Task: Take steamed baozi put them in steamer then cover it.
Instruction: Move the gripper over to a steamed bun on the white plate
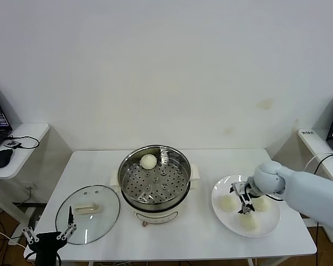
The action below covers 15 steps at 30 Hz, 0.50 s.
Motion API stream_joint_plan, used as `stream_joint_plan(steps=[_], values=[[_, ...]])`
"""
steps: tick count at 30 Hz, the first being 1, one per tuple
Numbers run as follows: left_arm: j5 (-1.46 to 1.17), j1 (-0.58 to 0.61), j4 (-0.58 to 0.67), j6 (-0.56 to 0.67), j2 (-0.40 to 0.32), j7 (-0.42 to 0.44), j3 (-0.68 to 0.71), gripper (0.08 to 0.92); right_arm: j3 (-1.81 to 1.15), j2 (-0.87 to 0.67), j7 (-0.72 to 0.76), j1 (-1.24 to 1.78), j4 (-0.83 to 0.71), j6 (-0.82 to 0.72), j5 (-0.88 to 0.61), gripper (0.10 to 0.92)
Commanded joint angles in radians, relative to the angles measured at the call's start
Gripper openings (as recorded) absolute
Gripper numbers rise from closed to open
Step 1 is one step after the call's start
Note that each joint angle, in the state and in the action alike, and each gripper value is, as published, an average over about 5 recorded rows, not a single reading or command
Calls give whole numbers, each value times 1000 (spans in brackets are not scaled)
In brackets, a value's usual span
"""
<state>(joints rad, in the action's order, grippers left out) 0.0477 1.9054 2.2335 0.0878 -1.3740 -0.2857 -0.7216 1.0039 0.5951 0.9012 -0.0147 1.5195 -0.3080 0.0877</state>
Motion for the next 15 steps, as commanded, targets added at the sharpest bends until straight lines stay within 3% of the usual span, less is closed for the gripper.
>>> stream_joint_plan(steps=[1,15], values=[[-1,3,-4,2,0,0,-8,823,-60,85,-7,65,-93,3,26,787],[-6,1,-6,2,-1,-1,-12,823,-69,94,13,68,-99,-13,28,677]])
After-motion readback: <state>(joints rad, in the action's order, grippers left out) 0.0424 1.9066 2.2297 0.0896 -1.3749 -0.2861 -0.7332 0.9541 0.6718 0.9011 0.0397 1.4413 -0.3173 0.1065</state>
